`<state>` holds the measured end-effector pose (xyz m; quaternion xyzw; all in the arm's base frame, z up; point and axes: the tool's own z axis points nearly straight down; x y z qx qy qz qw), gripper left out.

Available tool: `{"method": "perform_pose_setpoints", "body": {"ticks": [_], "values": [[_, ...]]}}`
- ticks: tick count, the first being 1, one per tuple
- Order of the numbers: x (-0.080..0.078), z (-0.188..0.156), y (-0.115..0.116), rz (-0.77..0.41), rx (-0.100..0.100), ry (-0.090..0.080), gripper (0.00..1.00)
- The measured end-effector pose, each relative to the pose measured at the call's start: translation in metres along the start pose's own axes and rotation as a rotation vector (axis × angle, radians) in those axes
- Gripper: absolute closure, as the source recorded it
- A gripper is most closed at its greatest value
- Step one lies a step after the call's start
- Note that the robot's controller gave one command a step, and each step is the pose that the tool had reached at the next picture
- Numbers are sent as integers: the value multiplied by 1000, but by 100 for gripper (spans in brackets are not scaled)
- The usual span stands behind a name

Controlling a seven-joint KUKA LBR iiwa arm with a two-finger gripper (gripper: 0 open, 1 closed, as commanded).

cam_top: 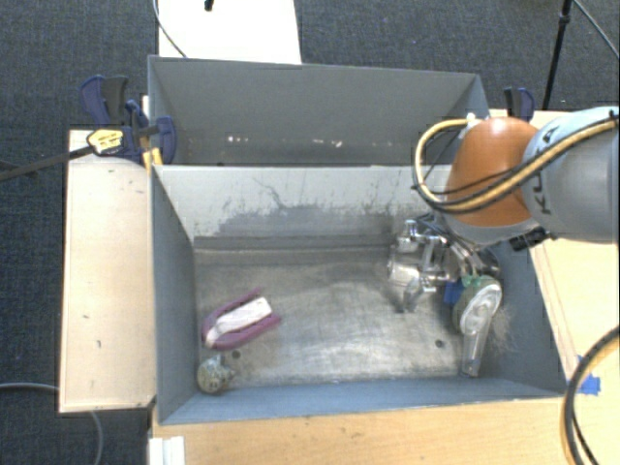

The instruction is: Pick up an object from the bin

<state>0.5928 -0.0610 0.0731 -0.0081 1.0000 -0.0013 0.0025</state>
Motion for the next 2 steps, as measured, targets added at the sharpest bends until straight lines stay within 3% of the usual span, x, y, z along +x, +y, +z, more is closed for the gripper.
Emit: {"method": "perform_pose_setpoints", "body": {"ticks": [1,2], "values": [[-2,-1,0,1,-1,-6,100],[8,-217,-6,-119,-1,-8,100]]}}
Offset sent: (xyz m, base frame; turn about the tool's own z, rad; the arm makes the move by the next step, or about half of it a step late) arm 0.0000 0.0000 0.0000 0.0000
